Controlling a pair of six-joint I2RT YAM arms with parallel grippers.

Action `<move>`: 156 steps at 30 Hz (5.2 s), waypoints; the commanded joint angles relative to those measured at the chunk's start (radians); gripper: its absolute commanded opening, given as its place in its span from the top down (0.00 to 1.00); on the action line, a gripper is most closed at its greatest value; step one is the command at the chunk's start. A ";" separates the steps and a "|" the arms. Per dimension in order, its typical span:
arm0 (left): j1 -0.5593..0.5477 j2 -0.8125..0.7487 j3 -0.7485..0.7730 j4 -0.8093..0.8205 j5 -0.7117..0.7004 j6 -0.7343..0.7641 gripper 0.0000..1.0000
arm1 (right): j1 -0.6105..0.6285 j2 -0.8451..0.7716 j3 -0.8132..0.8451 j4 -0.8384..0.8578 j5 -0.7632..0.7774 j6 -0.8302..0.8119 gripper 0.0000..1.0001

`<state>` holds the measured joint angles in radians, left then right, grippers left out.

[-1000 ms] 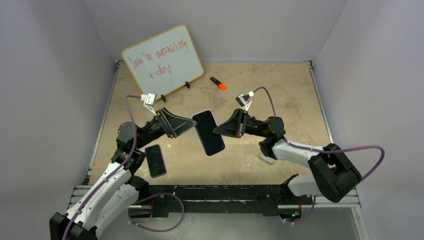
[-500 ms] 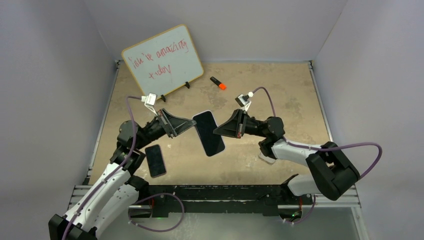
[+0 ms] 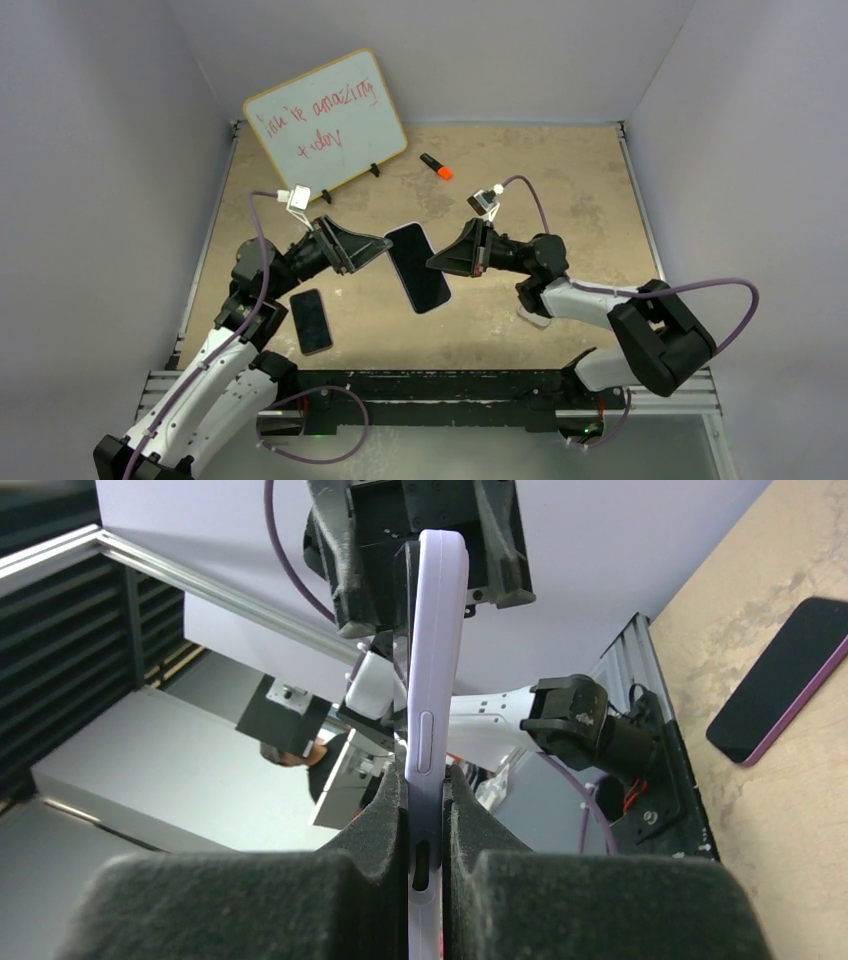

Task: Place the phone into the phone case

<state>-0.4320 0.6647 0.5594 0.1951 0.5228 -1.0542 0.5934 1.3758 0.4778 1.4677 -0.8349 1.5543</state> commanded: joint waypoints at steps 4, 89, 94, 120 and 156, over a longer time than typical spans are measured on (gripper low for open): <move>0.006 0.007 0.025 0.058 -0.026 0.018 0.37 | -0.003 0.062 0.000 0.333 0.004 0.148 1.00; -0.002 0.221 -0.121 0.477 0.207 -0.143 0.34 | -0.007 -0.301 0.108 -0.464 0.363 -0.352 1.00; -0.035 0.239 -0.143 0.533 0.180 -0.167 0.35 | -0.007 -0.270 0.120 -0.456 0.391 -0.345 1.00; -0.048 0.269 0.020 -0.016 0.090 -0.007 1.00 | -0.007 -0.222 0.162 -0.628 0.411 -0.399 1.00; -0.048 0.233 0.208 -0.072 0.216 0.208 0.45 | -0.007 -0.426 0.084 -0.720 0.032 -0.602 1.00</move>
<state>-0.4801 0.8982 0.7273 0.0738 0.7197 -0.8875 0.5869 0.9493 0.5484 0.6704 -0.7704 0.9596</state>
